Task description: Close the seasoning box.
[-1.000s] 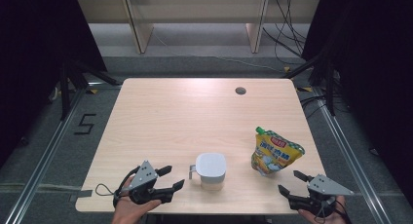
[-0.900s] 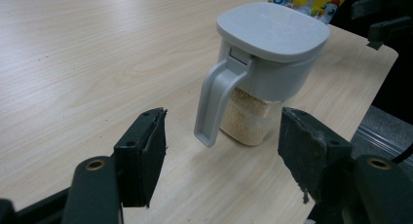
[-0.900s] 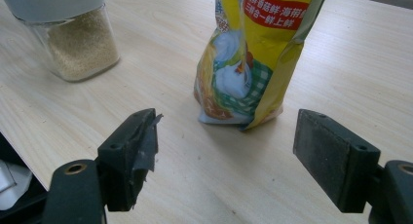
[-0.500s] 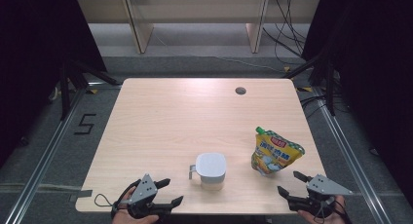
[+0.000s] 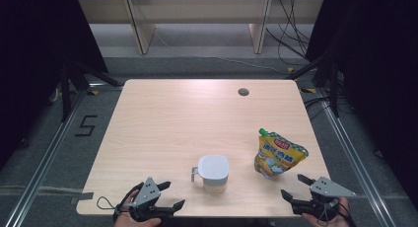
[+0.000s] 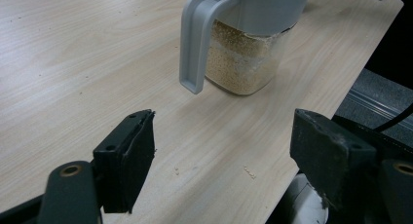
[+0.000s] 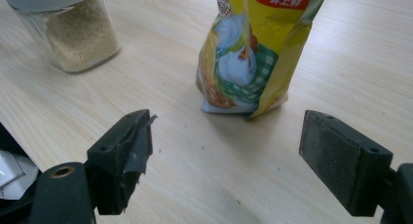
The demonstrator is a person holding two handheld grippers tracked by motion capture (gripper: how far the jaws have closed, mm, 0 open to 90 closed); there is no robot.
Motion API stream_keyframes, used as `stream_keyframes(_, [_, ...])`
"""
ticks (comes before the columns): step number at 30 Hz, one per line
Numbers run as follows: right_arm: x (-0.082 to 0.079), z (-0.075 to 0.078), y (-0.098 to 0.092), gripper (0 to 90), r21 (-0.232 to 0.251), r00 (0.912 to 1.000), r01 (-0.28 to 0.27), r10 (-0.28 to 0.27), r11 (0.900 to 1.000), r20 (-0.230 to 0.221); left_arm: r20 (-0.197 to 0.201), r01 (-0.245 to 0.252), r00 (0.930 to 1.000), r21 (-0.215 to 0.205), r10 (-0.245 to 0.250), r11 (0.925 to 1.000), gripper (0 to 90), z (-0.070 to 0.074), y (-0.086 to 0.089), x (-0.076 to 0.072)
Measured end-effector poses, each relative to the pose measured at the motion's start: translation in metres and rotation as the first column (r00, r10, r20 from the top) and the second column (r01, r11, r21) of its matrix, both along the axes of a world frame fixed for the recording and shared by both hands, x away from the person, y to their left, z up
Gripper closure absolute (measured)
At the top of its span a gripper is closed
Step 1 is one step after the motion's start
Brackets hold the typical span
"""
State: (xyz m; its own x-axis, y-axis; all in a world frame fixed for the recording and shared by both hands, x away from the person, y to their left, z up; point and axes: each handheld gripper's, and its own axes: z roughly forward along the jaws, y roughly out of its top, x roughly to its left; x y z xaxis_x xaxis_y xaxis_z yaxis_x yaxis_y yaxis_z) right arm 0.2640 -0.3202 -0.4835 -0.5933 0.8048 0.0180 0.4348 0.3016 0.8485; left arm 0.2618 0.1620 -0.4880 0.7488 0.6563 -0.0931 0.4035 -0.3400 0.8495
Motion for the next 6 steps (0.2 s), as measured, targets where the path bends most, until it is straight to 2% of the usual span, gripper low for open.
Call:
stream_keyframes(2, [0.0006, -0.0003, -0.0003, 20.3, 0.003, 1.0, -0.003, 0.003, 1.0, -0.008, -0.005, -0.002, 1.0, -0.004, 0.002, 1.0, 24.0, -0.0002, -0.0006, -0.0003])
stream_keyframes(3, [-0.001, -0.0006, 0.0005, 19.9, 0.014, 0.9994, 0.018, -0.018, 1.0, -0.029, -0.009, -0.002, 1.0, -0.008, 0.002, 1.0, 23.9, -0.0007, -0.0013, 0.0])
stream_keyframes(4, [0.0008, -0.0008, -0.001, 19.7, 0.007, 0.9998, 0.006, -0.006, 1.0, -0.018, -0.009, -0.002, 1.0, -0.008, 0.002, 1.0, 23.9, -0.0007, -0.0013, 0.0])
stream_keyframes(5, [0.0008, -0.0008, -0.001, 19.7, 0.007, 0.9998, 0.006, -0.006, 1.0, -0.018, 0.001, 0.012, 0.9999, 0.023, -0.012, 0.9997, 23.9, -0.0001, 0.0004, 0.0014])
stream_keyframes(6, [0.0009, -0.001, -0.0012, 19.6, 0.008, 0.9998, 0.007, -0.007, 1.0, -0.019, 0.003, 0.015, 0.9999, 0.005, -0.015, 0.9999, 23.9, -0.0002, -0.0008, 0.0014])
